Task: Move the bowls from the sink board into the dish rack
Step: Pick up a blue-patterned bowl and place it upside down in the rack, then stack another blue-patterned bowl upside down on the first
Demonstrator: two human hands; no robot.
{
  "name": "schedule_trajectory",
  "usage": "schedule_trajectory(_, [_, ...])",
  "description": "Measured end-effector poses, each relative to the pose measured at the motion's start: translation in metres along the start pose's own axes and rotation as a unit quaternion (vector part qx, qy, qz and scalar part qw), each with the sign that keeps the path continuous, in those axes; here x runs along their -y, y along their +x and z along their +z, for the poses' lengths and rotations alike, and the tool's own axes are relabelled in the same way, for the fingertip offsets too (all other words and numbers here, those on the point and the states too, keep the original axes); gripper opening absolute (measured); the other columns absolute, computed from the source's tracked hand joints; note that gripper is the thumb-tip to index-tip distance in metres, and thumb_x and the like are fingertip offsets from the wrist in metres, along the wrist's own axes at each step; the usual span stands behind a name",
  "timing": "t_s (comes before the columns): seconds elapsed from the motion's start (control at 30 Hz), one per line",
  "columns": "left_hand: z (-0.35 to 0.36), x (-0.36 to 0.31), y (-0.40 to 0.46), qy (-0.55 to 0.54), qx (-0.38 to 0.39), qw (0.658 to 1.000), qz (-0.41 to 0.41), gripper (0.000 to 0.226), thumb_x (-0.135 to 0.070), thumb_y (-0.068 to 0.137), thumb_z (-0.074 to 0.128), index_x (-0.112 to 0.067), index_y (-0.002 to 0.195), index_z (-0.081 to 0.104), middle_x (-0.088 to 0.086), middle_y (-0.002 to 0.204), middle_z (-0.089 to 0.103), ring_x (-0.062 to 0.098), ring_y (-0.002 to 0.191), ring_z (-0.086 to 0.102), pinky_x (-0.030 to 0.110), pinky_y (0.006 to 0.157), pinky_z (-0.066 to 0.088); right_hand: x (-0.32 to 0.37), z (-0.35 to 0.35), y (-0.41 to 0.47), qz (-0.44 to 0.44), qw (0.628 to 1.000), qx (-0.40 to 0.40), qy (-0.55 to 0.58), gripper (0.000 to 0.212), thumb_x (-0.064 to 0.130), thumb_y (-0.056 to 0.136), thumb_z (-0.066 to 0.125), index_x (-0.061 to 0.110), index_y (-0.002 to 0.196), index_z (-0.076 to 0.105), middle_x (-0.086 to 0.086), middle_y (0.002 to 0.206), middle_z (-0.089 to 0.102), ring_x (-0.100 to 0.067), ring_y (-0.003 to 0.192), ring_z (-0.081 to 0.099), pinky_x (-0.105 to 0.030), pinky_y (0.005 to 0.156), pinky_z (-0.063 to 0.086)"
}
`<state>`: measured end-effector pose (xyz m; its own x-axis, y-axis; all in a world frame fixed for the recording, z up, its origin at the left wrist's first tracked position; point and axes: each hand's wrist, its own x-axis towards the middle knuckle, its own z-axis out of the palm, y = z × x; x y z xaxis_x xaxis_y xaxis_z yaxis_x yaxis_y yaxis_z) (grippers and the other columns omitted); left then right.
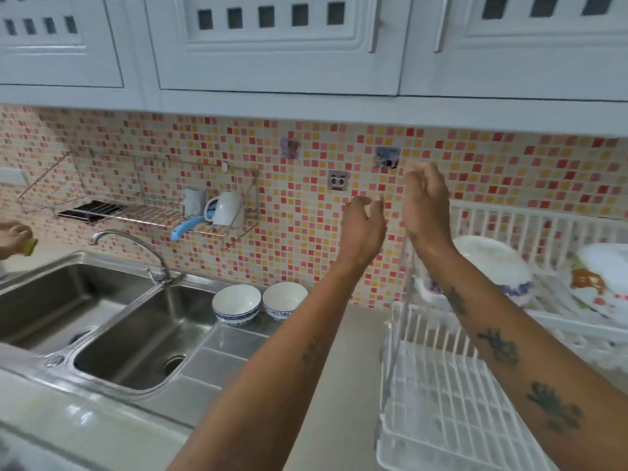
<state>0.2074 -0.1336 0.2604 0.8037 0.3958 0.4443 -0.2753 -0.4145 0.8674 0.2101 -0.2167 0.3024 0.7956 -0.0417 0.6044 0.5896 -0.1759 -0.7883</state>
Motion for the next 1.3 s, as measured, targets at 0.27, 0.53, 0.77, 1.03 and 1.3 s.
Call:
schedule_trajectory(0.27, [-0.097, 0.152, -0.001, 0.008, -0.069, 0.981, -0.181, 0.045, -0.032, 0.105, 0.033, 0.0, 0.132, 0.049, 0.018, 0.136, 0.055, 0.031, 0.123, 0.052, 0.033, 0.095, 0.037, -0.047, 0.128, -0.042, 0.006, 0.995, 0.073, 0.062, 0.022, 0.019, 0.096, 0.044, 0.013, 0.11, 0.06, 0.002, 0.119, 0.051, -0.009, 0.105, 0.053, -0.009, 0.083, 0.041])
schedule_trajectory(0.53, [-0.121, 0.305, -0.026, -0.069, -0.116, 0.932, -0.335, 0.051, -0.038, 0.106, 0.032, -0.007, 0.142, 0.049, 0.01, 0.148, 0.049, 0.027, 0.137, 0.043, 0.037, 0.116, 0.03, -0.21, 0.199, -0.083, 0.329, 0.93, 0.138, 0.086, 0.02, 0.019, 0.095, 0.052, 0.012, 0.111, 0.062, -0.012, 0.116, 0.062, -0.021, 0.104, 0.056, -0.027, 0.074, 0.045])
schedule_trajectory(0.77, [-0.097, 0.402, 0.007, -0.128, -0.147, 0.91, -0.365, 0.044, -0.034, 0.105, 0.038, -0.009, 0.137, 0.054, 0.007, 0.145, 0.051, 0.024, 0.134, 0.046, 0.042, 0.118, 0.029, -0.312, 0.242, -0.091, 0.426, 0.887, 0.09, 0.155, 0.027, 0.028, 0.099, 0.044, 0.014, 0.12, 0.053, -0.01, 0.122, 0.062, -0.025, 0.118, 0.054, -0.037, 0.095, 0.043])
schedule_trajectory(1.03, [-0.059, 0.455, 0.034, -0.135, -0.104, 0.929, -0.328, 0.051, -0.038, 0.104, 0.035, -0.011, 0.148, 0.039, 0.006, 0.151, 0.043, 0.022, 0.141, 0.039, 0.036, 0.119, 0.027, -0.371, 0.293, -0.078, 0.476, 0.852, 0.031, 0.217, 0.021, 0.027, 0.097, 0.045, 0.017, 0.112, 0.054, -0.006, 0.118, 0.062, -0.021, 0.112, 0.055, -0.036, 0.103, 0.034])
schedule_trajectory(1.3, [-0.038, 0.461, 0.075, -0.22, -0.16, 0.874, -0.403, 0.057, -0.041, 0.106, 0.027, -0.009, 0.154, 0.027, 0.011, 0.155, 0.037, 0.025, 0.14, 0.039, 0.027, 0.109, 0.028, -0.399, 0.328, -0.057, 0.49, 0.853, 0.067, 0.165, 0.032, 0.032, 0.093, 0.049, 0.013, 0.114, 0.065, -0.008, 0.113, 0.069, -0.028, 0.109, 0.061, -0.038, 0.088, 0.048])
